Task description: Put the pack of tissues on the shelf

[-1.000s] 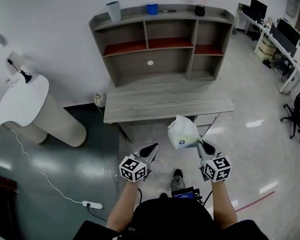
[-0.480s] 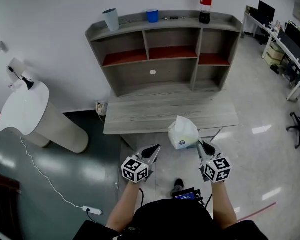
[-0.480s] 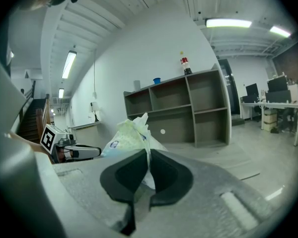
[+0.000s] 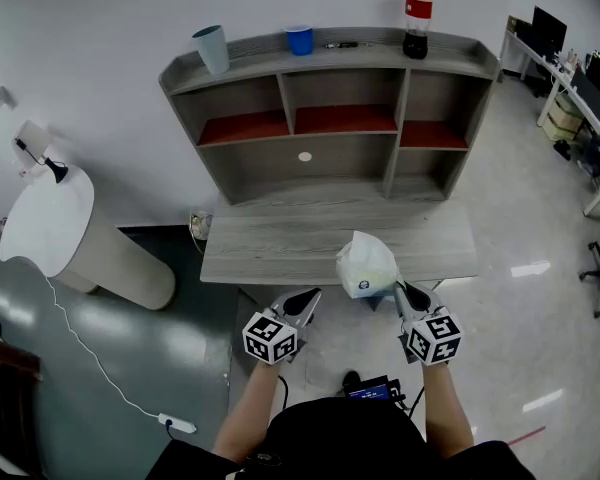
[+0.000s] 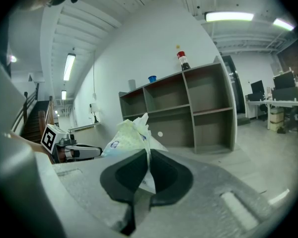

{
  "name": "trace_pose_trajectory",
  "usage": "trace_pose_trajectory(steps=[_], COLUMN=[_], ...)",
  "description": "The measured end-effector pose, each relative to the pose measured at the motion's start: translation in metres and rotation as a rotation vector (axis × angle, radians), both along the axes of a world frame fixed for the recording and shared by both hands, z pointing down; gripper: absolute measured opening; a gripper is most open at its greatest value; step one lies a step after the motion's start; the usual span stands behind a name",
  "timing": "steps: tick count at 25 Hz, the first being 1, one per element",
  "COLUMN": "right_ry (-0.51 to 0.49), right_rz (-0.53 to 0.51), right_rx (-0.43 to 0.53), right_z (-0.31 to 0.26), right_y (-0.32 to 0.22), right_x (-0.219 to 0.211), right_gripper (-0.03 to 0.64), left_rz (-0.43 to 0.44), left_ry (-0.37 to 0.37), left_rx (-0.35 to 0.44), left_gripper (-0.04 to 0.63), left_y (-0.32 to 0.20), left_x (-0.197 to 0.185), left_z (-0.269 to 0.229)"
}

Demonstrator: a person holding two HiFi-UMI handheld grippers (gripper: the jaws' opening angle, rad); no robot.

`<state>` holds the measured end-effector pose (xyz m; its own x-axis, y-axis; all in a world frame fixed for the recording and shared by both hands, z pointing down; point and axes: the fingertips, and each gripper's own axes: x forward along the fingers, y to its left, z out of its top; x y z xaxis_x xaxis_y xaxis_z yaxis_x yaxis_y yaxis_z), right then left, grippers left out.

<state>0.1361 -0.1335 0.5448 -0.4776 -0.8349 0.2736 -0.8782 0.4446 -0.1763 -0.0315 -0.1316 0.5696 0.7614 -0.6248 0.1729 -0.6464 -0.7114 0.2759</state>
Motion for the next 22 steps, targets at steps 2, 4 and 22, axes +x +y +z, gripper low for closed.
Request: trace_pose_trajectory(steps=[2,4,22], right_ry=[-0.003,-0.004,-0.008], right_rz=[-0.008,-0.018,-0.046], right_rx=[0.0,0.002,-0.003], right_z=[0.0,-0.001,0.003], right_y=[-0.011,-0.022,-0.093], right_x=[0.007,0.013,0.009], right_gripper=[0.012,0.012,0.012], left_rz=[-0.008,-0.017,-0.059], left_ry=[-0.002,0.003,-0.007], left_rx=[0.003,0.007,-0.004], left_gripper=[0.0,0.0,0.0], left_y=[-0.011,-0.021,-0.09], left_x=[0.007,0.013,0.009], left_z=[-0.002,-0.005,-0.001])
